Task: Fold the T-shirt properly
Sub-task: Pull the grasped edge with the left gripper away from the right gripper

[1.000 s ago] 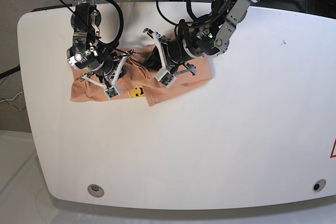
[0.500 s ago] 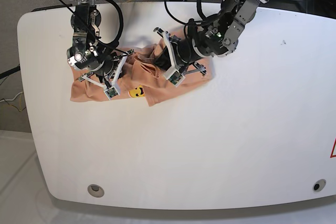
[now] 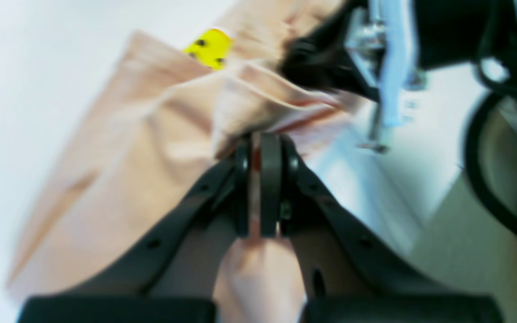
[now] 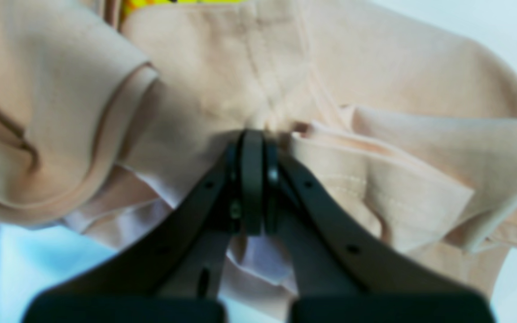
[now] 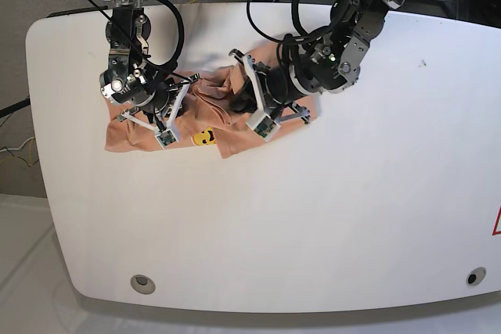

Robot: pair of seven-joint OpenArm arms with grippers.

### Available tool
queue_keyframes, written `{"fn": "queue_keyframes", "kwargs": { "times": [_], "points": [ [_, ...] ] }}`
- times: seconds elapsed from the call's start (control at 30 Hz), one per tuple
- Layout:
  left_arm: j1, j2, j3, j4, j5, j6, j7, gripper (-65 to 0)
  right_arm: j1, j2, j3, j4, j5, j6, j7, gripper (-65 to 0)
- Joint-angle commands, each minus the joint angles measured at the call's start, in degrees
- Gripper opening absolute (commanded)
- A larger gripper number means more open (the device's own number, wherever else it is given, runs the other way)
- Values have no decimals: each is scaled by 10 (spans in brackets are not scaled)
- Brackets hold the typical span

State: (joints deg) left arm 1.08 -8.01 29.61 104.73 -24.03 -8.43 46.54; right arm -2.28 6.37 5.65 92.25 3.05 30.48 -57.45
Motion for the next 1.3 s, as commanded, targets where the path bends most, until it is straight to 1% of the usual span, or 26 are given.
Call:
{"fn": "queue_keyframes", "kwargs": {
  "times": [0.0,0.2,0.47,0.63,0.73,0.83,1.03,1.23,1.27],
  "points": [
    [-10,1,-12,14,-5,-1,-14,-624,-17,-3,-4,-17,-15,9,-64,-650],
    [-13,0,-35,18,-5,-1,-13,-624,-17,-3,-4,-17,-15,9,-64,-650],
    [-22,-1,-40,21,-4,-1,-13,-624,-16,-3,-4,-17,-15,9,-64,-650],
    [-21,-14,-42,21,-2,0,-13,-624,-16,-3,-4,-17,-15,9,-64,-650],
    [-18,-14,-56,20,-1,20,-15,-624,-17,-3,-4,-17,-15,9,-64,-650],
    [-4,-14,-66,17,0,32,-18,-624,-17,-3,-4,-17,-15,9,-64,-650],
    [20,-14,-72,15,17,28,-34,-624,-17,-3,-4,-17,-15,9,-64,-650],
    [34,-6,-70,-20,20,27,-36,-624,-16,-8,-4,-17,-15,9,-64,-650],
    [34,2,-70,-31,20,27,-41,-624,-16,-11,-4,-17,-18,9,-64,-650]
  ]
}}
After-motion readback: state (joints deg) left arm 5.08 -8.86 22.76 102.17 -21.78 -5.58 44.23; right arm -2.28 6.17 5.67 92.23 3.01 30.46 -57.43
